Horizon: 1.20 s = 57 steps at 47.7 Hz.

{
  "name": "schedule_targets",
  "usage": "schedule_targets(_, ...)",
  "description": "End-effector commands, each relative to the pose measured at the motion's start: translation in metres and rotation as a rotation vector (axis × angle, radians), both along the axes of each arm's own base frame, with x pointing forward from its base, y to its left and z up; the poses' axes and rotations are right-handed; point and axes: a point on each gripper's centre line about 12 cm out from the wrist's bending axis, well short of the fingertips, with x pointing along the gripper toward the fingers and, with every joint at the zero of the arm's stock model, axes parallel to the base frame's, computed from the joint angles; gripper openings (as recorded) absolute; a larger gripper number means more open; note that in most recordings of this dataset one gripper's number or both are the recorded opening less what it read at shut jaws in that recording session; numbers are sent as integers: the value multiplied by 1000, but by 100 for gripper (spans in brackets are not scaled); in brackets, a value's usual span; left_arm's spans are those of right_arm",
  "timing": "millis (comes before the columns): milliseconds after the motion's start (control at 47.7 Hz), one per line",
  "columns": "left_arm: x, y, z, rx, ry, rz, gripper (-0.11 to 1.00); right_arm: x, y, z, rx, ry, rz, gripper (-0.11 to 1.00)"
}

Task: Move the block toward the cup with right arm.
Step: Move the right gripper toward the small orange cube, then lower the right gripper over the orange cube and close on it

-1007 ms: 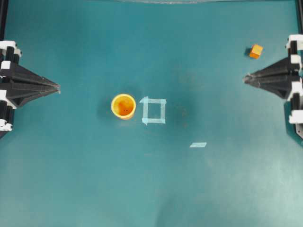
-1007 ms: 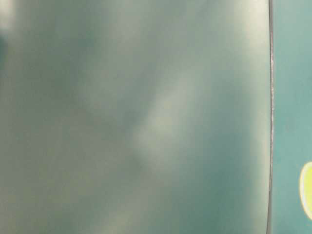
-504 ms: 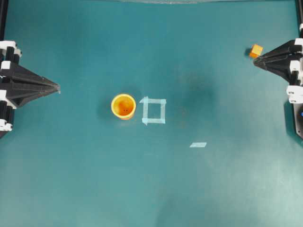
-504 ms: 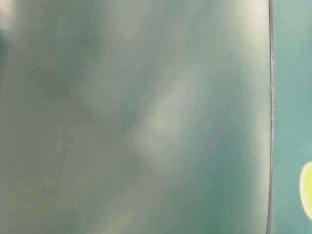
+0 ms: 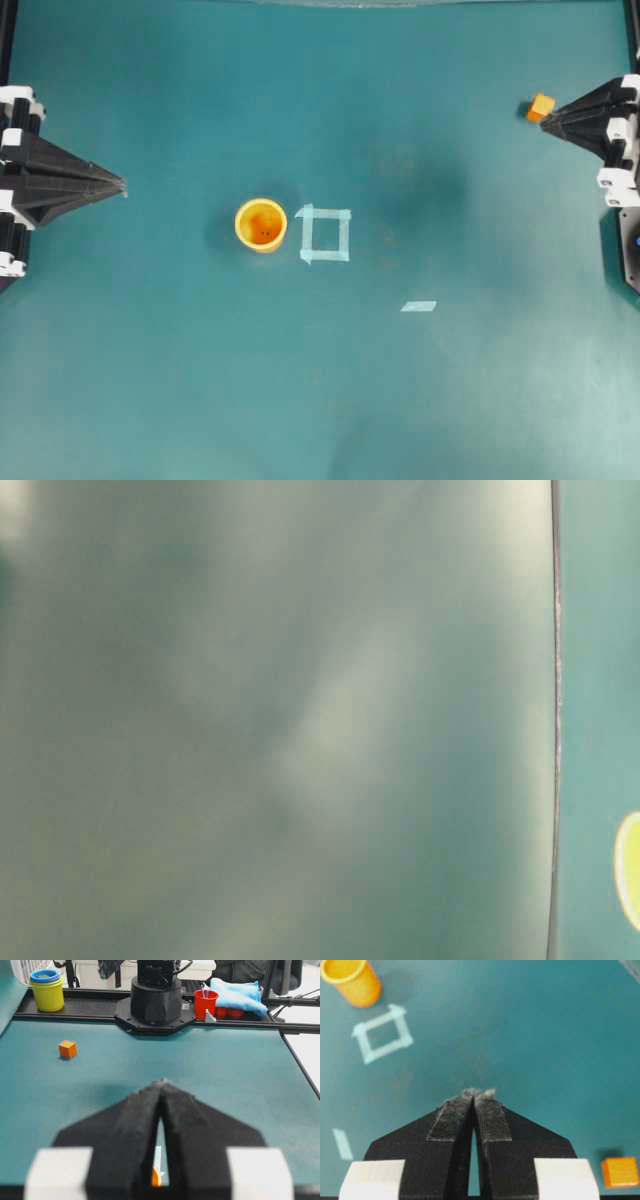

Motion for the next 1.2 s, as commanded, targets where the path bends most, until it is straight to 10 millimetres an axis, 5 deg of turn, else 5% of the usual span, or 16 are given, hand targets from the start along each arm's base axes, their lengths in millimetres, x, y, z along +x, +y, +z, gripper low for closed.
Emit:
schedule_targets(0, 3, 1, 10, 0, -26, 3, 3, 3, -4, 10, 6, -27, -24, 1)
schedule_targets(105, 3, 1, 10, 1, -28, 2, 3, 3, -6, 7, 28, -14, -41, 8)
schedule_targets(357, 3, 0, 9, 1, -18, 1, 3, 5, -11, -10, 96, 78, -86, 58)
schedule_targets(462, 3, 0, 9, 1, -20, 1, 3, 7, -16, -18, 122, 128, -118, 68)
schedule_targets(902, 3, 0, 8, 1, -15, 1, 3, 11, -49, -53, 120, 412, -204, 68)
schedule_targets(1175, 4, 0, 6, 2, -3, 1, 3, 30, -71, -68, 69, 539, -190, 68)
